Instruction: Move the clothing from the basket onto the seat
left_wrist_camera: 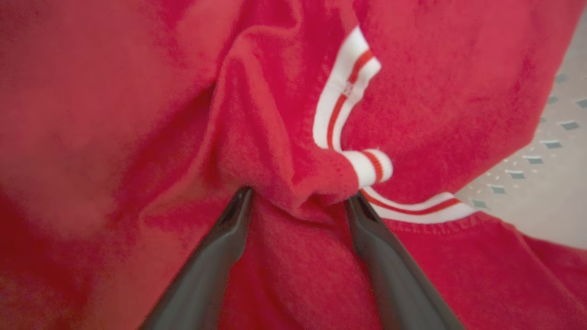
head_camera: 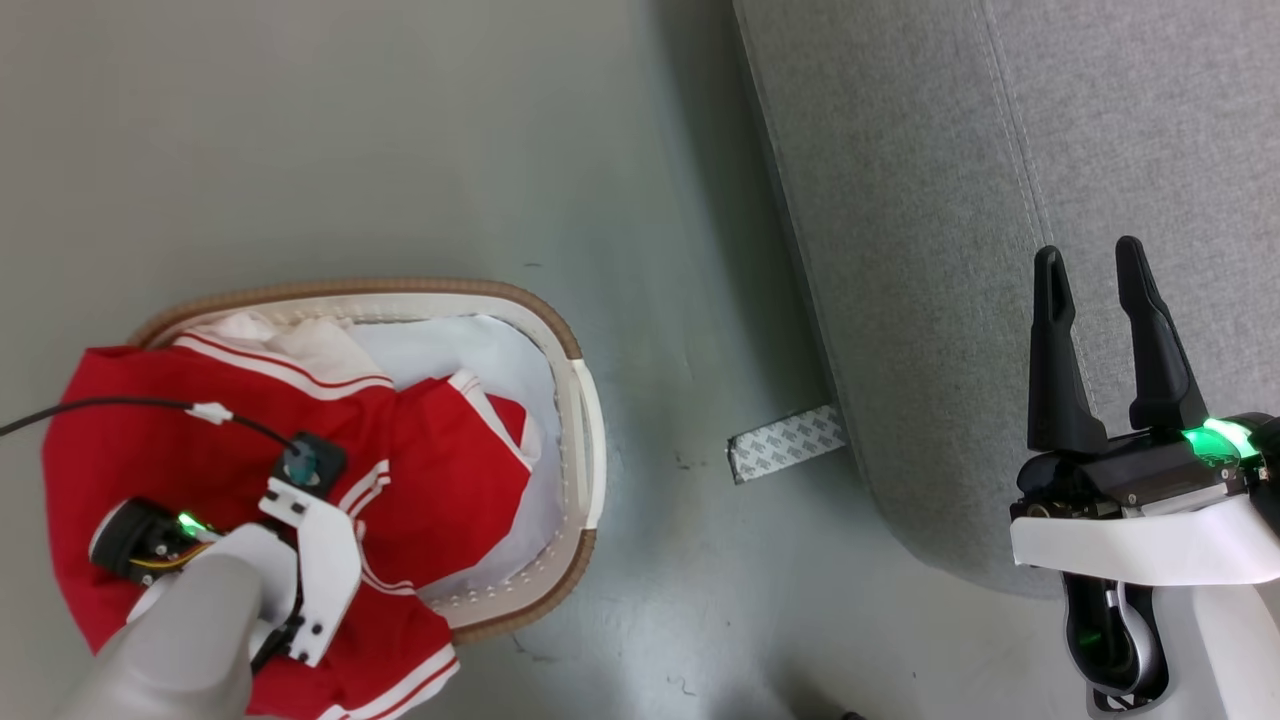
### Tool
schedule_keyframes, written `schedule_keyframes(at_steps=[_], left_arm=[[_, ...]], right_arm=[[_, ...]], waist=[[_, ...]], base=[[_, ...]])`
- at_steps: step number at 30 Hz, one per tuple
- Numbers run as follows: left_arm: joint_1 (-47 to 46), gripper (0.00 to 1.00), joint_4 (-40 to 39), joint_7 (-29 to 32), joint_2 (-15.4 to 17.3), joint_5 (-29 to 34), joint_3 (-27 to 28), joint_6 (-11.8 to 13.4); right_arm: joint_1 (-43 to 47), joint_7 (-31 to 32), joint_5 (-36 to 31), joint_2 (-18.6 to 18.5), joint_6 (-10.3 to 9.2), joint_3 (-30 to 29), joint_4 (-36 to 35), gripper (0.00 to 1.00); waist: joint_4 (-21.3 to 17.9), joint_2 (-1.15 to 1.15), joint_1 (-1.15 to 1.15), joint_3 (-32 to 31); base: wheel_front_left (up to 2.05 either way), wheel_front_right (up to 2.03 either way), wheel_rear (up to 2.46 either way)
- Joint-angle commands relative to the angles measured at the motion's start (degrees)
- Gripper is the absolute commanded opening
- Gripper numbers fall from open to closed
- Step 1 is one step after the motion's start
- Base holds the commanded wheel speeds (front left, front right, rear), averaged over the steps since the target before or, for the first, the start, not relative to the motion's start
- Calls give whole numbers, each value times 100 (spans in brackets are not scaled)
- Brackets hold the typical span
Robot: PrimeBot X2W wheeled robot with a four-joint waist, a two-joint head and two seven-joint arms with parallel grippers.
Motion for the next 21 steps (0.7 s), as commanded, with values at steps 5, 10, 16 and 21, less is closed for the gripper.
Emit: schedule_keyframes(at_steps=[5, 10, 16, 21], left_arm=[[-156, 32, 302, -57, -60, 16, -204, 11], [-215, 0, 504, -270, -186, -126, -351, 11], [-82, 0, 622, -770, -554, -381, -471, 11], [103, 0, 619, -1344, -908, -589, -552, 11]], right_arm=[[-57, 0, 28, -13, -12, -30, 28, 100], [-95, 0, -58, -14, -12, -53, 85, 100], [-16, 0, -279, -15, -12, -180, 228, 100], [94, 0, -548, -16, -12, -259, 372, 100]], waist=[[-51, 0, -1, 86], [10, 0, -1, -24], [337, 0, -1, -604], [742, 0, -1, -1371]], base=[[0, 0, 0], [0, 0, 0], [0, 0, 0], [0, 0, 0]])
